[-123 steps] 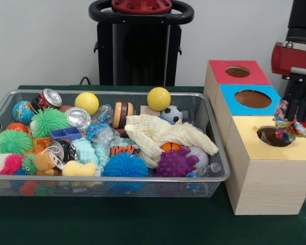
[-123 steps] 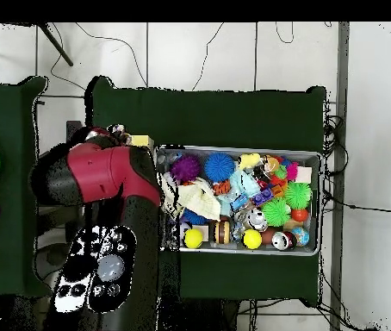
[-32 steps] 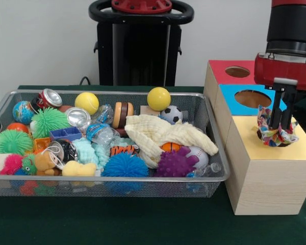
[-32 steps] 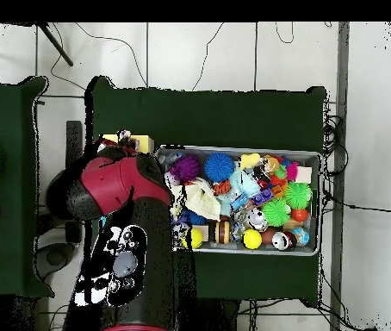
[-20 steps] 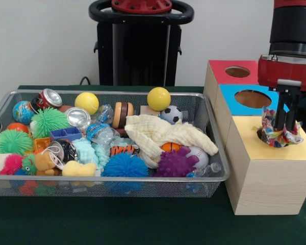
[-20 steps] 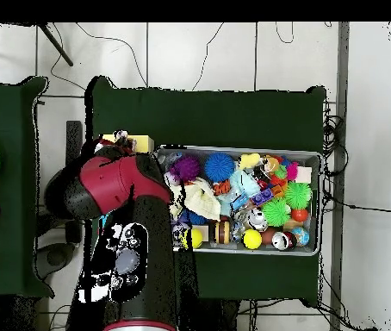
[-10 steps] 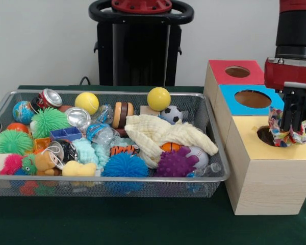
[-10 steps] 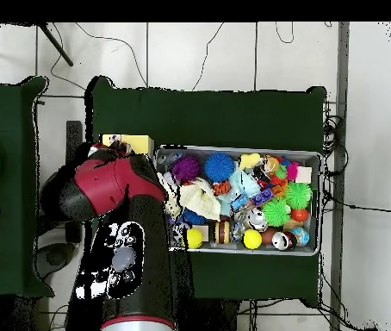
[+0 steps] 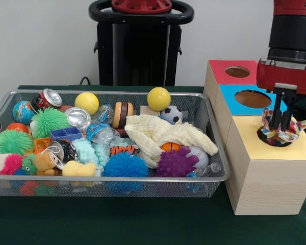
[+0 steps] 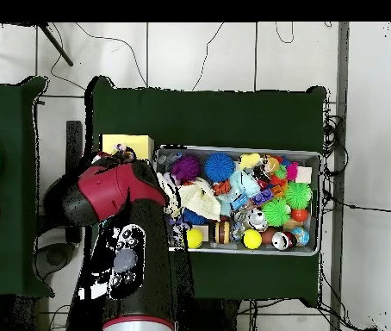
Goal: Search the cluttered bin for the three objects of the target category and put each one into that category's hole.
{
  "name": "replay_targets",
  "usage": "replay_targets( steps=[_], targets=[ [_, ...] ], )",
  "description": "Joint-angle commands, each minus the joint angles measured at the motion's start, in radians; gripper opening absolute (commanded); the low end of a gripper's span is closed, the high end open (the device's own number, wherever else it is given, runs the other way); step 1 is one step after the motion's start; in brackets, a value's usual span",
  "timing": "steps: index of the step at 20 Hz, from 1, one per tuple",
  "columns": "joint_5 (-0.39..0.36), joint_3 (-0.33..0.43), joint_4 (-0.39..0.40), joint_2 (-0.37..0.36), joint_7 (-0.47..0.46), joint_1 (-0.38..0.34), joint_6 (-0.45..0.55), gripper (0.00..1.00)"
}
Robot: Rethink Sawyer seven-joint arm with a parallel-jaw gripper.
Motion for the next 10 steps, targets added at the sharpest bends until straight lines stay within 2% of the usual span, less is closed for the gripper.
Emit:
replay_targets(
  steps=[1, 10],
  targets=[
    [-0.069, 0.051, 0.106, 0.025, -0.112, -0.005, 0.147, 0.00],
    [-0.081, 0.053, 0.145, -0.006, -0.124, -0.018, 0.124, 0.00]
  ],
)
